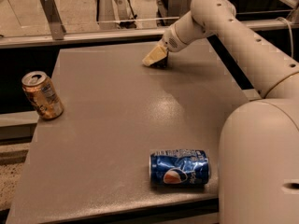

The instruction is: Move rxbar chocolate near pepsi can

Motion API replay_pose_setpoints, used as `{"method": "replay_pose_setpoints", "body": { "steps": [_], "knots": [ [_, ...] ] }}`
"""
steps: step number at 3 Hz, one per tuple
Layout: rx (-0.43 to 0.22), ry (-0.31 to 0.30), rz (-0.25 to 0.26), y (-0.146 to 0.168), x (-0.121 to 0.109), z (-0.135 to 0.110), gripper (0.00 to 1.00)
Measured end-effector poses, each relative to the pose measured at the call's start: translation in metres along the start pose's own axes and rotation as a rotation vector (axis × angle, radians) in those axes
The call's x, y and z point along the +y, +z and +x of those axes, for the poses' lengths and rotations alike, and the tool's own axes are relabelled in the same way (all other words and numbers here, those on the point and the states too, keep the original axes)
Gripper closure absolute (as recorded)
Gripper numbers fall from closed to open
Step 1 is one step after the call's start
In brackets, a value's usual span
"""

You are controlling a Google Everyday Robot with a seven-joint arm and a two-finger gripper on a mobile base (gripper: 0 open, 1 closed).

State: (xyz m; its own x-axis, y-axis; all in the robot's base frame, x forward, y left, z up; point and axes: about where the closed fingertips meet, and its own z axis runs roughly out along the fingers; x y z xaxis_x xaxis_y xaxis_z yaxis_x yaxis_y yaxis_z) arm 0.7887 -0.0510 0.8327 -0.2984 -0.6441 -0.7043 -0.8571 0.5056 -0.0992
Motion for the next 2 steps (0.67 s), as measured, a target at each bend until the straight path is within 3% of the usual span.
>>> {"method": "replay_pose_setpoints", "body": {
  "steps": [1, 2],
  "knots": [
    [0.005, -0.044, -0.016, -0.012, 0.007, -0.002, 0.87],
    [0.005, -0.132, -0.054, -0.036, 0.025, -0.020, 1.00]
  ]
}}
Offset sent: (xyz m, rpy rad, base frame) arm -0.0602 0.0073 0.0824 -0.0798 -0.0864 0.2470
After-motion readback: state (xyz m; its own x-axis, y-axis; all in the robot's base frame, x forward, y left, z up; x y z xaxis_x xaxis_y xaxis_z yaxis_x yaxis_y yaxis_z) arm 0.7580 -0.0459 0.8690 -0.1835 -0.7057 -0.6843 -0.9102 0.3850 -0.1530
